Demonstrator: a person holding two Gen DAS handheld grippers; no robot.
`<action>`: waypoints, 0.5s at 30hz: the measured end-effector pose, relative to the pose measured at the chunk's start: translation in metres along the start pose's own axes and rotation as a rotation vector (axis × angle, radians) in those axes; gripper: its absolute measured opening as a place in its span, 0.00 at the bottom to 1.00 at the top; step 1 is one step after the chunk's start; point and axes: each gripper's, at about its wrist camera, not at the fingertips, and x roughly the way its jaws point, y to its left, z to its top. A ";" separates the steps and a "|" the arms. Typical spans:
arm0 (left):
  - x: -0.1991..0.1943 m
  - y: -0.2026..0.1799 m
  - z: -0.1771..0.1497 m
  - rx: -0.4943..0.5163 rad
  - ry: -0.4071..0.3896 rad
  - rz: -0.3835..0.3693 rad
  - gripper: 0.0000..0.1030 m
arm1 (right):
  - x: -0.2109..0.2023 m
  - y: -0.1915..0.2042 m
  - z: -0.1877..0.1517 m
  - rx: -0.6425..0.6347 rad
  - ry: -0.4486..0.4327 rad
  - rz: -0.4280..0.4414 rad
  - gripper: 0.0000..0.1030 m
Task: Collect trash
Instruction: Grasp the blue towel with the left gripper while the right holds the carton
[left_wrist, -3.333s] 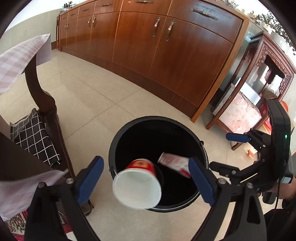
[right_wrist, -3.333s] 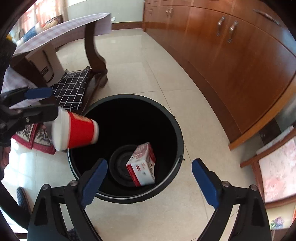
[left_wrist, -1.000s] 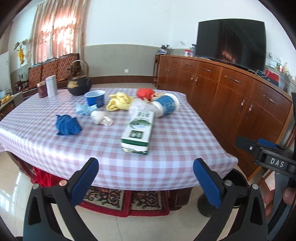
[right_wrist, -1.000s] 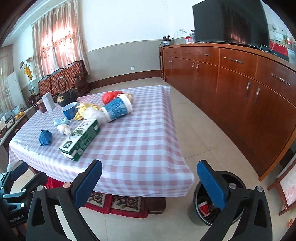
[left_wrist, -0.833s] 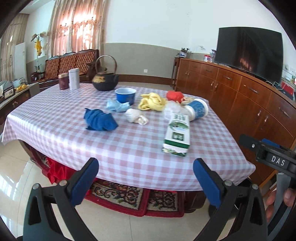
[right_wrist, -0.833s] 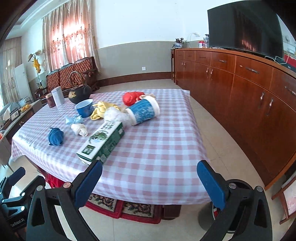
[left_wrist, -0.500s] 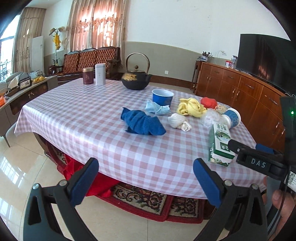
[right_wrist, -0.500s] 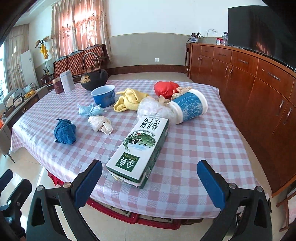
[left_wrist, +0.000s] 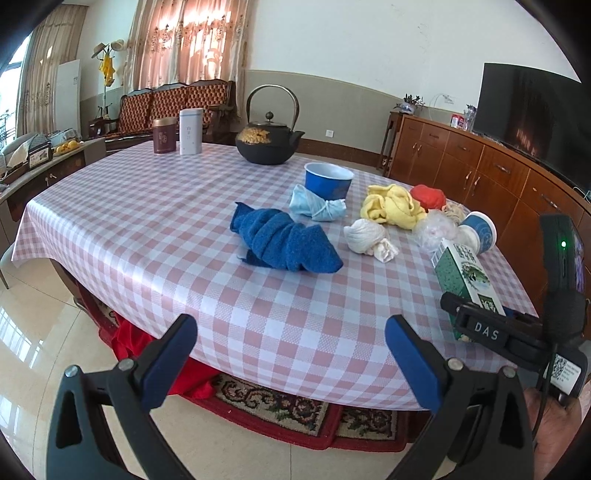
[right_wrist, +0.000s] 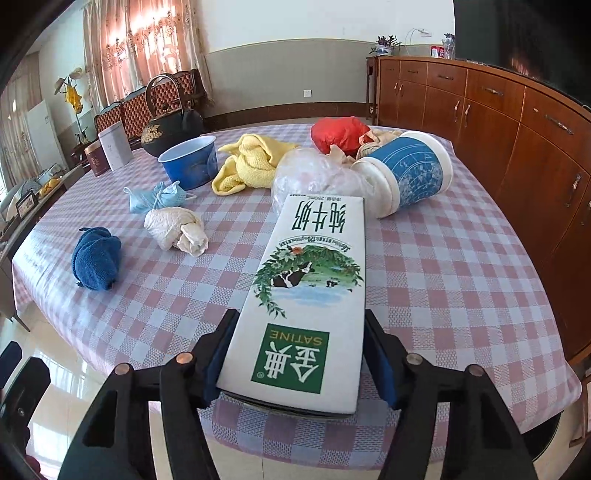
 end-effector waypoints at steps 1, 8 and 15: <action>0.002 -0.001 0.001 0.002 0.003 -0.007 0.97 | -0.003 -0.001 -0.001 -0.002 -0.008 0.019 0.54; 0.019 -0.007 0.011 0.002 0.020 -0.025 0.87 | -0.032 0.005 0.003 -0.056 -0.104 0.070 0.54; 0.059 -0.009 0.036 0.016 0.043 0.011 0.81 | -0.015 0.018 0.032 -0.098 -0.139 0.070 0.54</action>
